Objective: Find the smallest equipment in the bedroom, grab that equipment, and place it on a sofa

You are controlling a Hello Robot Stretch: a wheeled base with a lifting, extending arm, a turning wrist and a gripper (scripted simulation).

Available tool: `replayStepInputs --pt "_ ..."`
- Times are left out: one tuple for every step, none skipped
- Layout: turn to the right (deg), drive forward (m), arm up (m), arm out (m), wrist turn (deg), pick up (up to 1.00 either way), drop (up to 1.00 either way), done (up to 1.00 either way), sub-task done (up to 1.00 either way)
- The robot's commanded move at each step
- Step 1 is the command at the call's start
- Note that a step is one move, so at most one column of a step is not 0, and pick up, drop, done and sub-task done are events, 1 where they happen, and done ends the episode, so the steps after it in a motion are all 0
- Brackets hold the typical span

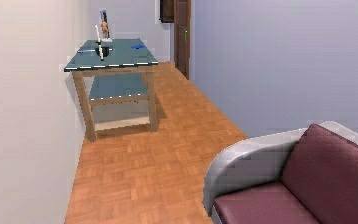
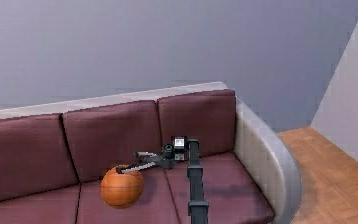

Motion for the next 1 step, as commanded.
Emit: replayStepInputs --pt "0.0 0.00 0.00 0.00 0.0 0.00 0.00 1.00 0.00"
